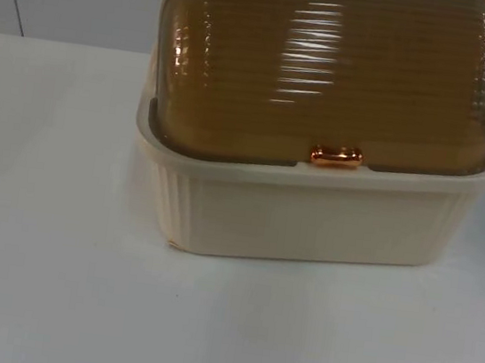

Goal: Open the box lid with the left hand, place the block into the box with the right hand, then close the box lid with the left hand.

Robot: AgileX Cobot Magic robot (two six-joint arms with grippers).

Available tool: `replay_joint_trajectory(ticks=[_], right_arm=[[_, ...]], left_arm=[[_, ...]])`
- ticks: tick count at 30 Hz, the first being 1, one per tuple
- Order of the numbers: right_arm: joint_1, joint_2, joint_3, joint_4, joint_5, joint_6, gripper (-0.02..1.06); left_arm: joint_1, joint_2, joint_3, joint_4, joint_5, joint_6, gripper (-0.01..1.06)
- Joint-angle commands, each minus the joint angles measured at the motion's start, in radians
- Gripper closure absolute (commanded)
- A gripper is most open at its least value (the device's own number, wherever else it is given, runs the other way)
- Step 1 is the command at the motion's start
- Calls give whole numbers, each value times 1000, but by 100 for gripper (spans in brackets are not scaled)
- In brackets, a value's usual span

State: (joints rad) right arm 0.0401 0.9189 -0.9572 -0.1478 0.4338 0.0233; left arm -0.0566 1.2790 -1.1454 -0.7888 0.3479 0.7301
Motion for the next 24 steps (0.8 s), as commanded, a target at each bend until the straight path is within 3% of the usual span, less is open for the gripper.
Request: replay_joint_trajectory(ticks=[1,12,16,21,24], right_arm=[[6,-6,-5,-3,4,7,-1],[6,-6,-5,-3,26,13,-1],[6,-6,-5,-3,35,13,-1],[6,-6,-5,-3,89,23,-1],[6,-6,-5,-5,100,31,-1]], left_arm=[[1,-2,5,13,3,-11,0],[1,-35,5,24,-41,-11,0],[1,-35,5,31,-28,-89,0],[1,-43,5,241,-6,-89,0],[4,-64,5,278,5,-83,0]])
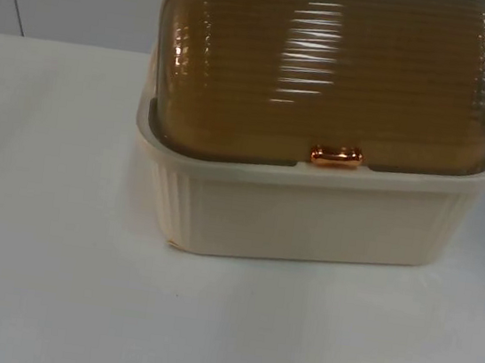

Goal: Open the box lid with the left hand, place the block into the box with the right hand, then close the box lid with the left hand.

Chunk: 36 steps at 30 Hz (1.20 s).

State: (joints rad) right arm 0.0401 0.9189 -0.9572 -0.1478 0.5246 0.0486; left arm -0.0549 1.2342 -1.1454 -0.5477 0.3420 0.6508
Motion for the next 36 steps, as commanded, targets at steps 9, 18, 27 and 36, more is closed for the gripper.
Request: replay_joint_trajectory(ticks=[9,18,27,36], right_arm=[[4,22,-2,-19,61,126,-1],[2,-20,175,-211,2,307,-1],[34,-331,149,-325,103,303,-1],[98,-556,-125,-168,260,54,-1]], left_arm=[[47,-78,12,99,201,-93,0],[165,-154,285,295,51,-412,0],[107,-444,371,388,87,-417,0],[90,-740,48,431,343,-484,0]])
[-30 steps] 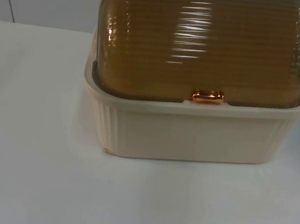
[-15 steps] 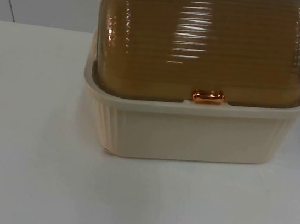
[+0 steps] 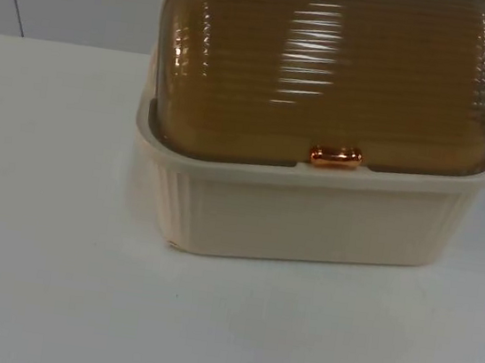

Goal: Open the box lid with the left hand, place the block into the box with the right hand, then close the box lid with the left hand.

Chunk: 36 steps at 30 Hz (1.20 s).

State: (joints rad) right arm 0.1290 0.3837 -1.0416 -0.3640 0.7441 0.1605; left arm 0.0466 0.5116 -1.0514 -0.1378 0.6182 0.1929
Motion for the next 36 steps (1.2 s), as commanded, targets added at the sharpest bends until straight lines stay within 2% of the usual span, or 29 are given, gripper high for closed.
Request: replay_joint_trajectory(ticks=[1,2,4,7,9,12,13,16,20,25,27,28,30,36], right_arm=[[16,-37,-82,85,67,-104,-1],[21,-66,-110,114,70,-148,-1],[19,-102,-129,145,58,-170,-1],[-45,-198,-165,167,93,-184,-1],[-73,-232,-160,179,103,-189,-1],[-133,-322,-160,307,114,-266,-1],[-138,-341,-160,318,125,-266,-1],[-136,-365,-160,349,159,-292,-1],[-96,-384,-164,349,210,-291,-1],[-110,-384,-188,364,251,-312,-1],[-110,-384,-200,419,248,-343,-1],[-110,-384,-200,419,248,-343,-1],[-110,-384,-202,462,272,-374,-1],[-108,-384,-192,476,279,-374,-1]], left_arm=[[-11,-42,-95,21,98,-31,0],[-9,-70,-131,29,133,-33,0],[-9,-97,-167,52,160,-52,0],[31,-199,-218,129,225,-108,0],[50,-234,-218,131,243,-118,0],[101,-321,-218,123,287,-120,0],[106,-346,-218,123,298,-120,0],[88,-384,-220,118,321,-120,0],[47,-434,-221,124,416,-123,0],[50,-488,-221,122,422,-138,0],[50,-498,-221,118,422,-108,0],[50,-498,-221,118,422,-108,0],[29,-506,-221,63,414,-63,0],[-13,-506,-213,43,391,-42,0]])
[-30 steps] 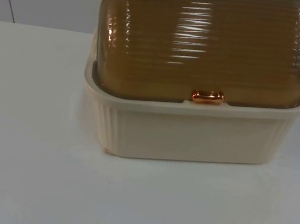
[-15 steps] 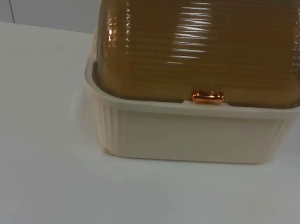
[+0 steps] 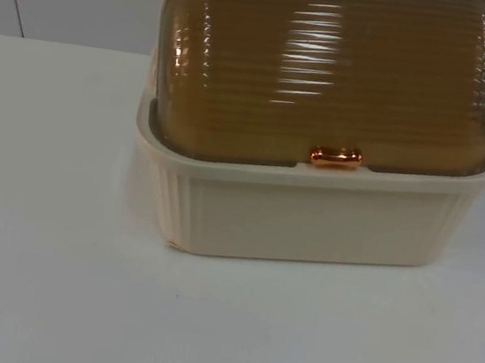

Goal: Open the box lid with the left hand, place the block into the box with the right hand, then close the box lid with the left hand.

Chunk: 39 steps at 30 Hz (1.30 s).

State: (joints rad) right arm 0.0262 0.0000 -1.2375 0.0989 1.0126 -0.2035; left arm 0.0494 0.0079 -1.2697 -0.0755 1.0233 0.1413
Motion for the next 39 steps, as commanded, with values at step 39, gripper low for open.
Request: replay_joint_trajectory(ticks=[39], right_arm=[[-16,0,723,-93,67,167,-1]], left_arm=[[-49,-8,739,139,66,-153,0]])
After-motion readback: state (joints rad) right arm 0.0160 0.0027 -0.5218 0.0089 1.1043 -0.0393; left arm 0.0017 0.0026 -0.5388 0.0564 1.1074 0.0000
